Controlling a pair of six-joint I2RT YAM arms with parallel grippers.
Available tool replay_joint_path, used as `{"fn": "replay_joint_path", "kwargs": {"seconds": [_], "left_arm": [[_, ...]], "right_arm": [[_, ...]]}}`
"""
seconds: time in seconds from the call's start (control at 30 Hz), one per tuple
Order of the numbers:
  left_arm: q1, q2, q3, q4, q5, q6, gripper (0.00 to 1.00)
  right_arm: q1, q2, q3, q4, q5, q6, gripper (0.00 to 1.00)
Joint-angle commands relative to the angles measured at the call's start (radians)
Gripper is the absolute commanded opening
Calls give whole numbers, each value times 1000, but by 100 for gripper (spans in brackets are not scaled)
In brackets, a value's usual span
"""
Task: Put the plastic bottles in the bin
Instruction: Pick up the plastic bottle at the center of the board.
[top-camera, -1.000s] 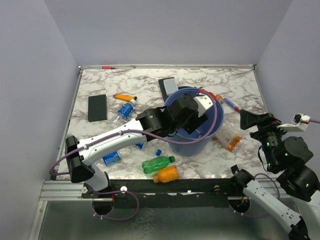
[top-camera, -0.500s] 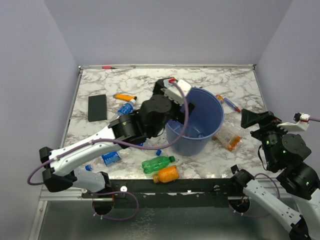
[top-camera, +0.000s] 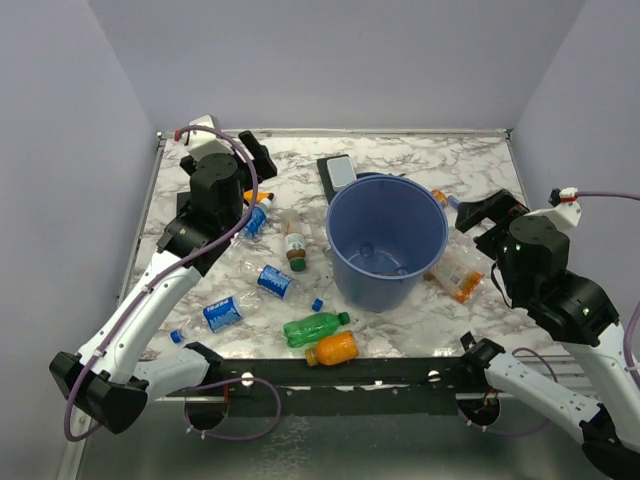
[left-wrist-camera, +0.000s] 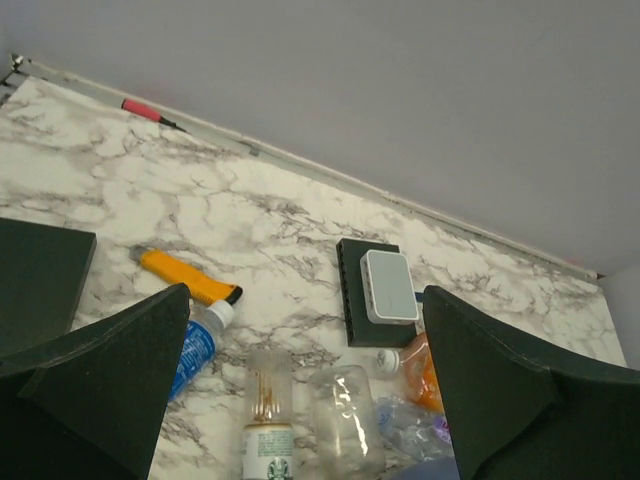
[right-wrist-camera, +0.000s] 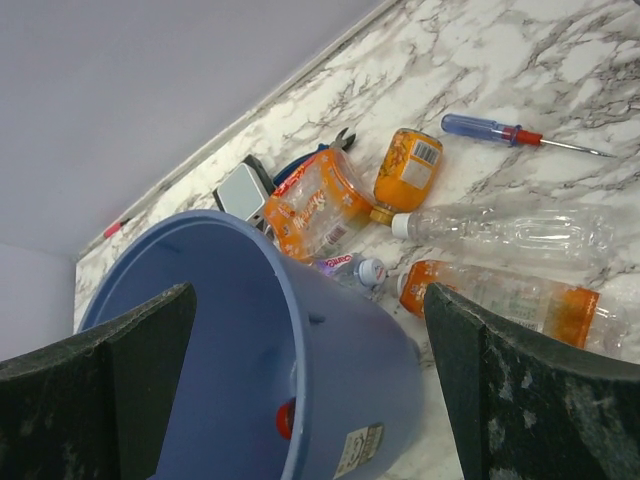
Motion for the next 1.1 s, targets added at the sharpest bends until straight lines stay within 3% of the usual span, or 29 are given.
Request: {"fn": "replay_joint_path", "kwargs": {"seconds": [0.0, 0.23, 0.4, 0.47, 0.63, 0.7, 0.8, 0.97, 1.07], "left_arm": [[31, -30, -88, 32, 27, -109, 99], [30, -161, -278, 117, -108, -69, 99], [17, -229, -373, 142, -148, -47, 99], [5, -248, -408, 165, -168, -24, 99], [-6, -280, -446, 193, -161, -7, 99], [-7, -285, -450, 199, -154, -5, 99], [-12, -291, -461, 205, -159, -5, 99], [-18, -283, -475, 225, -149, -8, 99], [-18, -268, -479, 233, -125, -10, 99]], "right_arm": [[3, 45, 59, -22, 69, 67, 100], [-1, 131, 116, 73, 136, 41, 100], [-100, 274, 227, 145, 42, -50, 100], [-195, 316, 268, 180, -66, -89, 100], [-657, 385, 288, 241, -532, -24, 100], [-721, 425, 280, 238, -524, 4, 100], [-749, 442, 194, 288, -444, 39, 100], [-858, 390, -105, 537, -495, 120, 100], [-888, 449, -174, 603, -597, 89, 100]]}}
